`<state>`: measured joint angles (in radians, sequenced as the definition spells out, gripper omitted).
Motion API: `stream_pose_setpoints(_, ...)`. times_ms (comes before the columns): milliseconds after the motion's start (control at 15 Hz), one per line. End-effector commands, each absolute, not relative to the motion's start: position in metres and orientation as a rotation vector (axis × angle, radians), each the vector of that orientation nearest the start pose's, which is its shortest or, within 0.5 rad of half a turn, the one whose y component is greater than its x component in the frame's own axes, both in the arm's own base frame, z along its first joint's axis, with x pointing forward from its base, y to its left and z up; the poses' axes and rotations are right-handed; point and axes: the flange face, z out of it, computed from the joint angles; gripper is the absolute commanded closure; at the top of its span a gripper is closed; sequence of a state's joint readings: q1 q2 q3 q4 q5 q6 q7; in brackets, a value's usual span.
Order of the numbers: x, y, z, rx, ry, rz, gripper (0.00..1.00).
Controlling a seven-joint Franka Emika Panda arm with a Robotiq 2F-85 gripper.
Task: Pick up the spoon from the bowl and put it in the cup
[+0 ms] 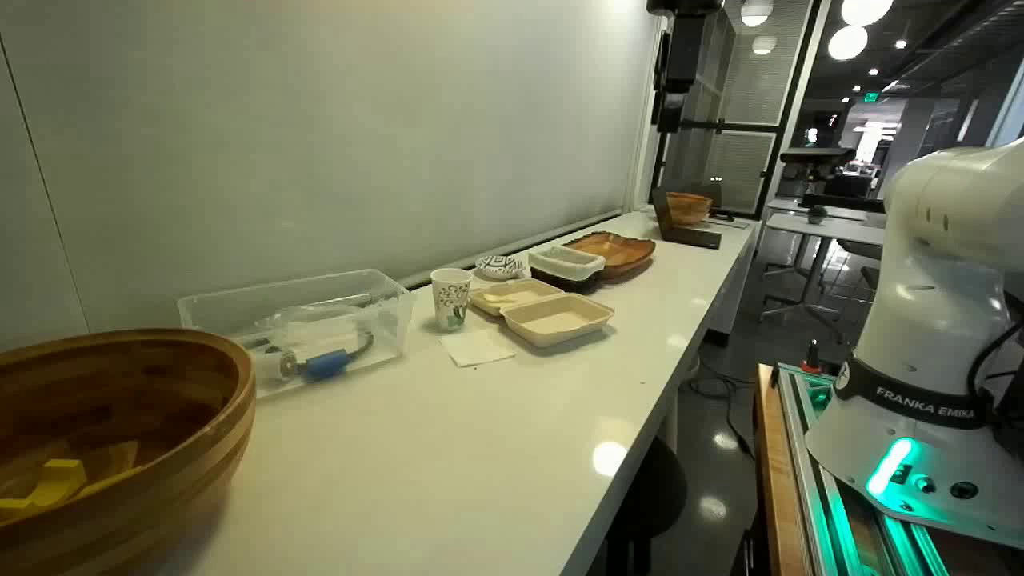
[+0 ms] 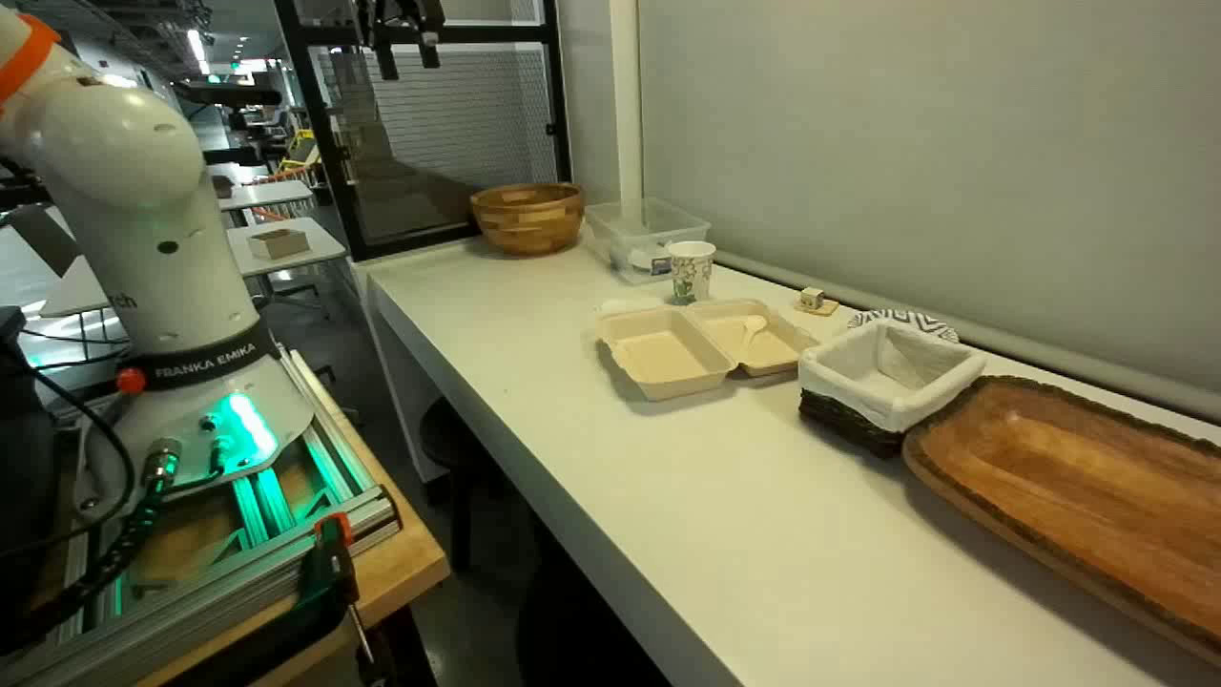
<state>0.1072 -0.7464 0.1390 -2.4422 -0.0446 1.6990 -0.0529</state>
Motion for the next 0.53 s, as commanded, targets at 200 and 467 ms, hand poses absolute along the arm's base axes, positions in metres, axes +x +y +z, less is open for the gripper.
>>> stream_pose_setpoints(200, 0.316, 0.084, 0.547, -3.251, -0.438, -0.014, 0.0)
stream_pose_setpoints(467, 0.326, 0.075, 0.546, -3.257, -0.426, -0.04, 0.0)
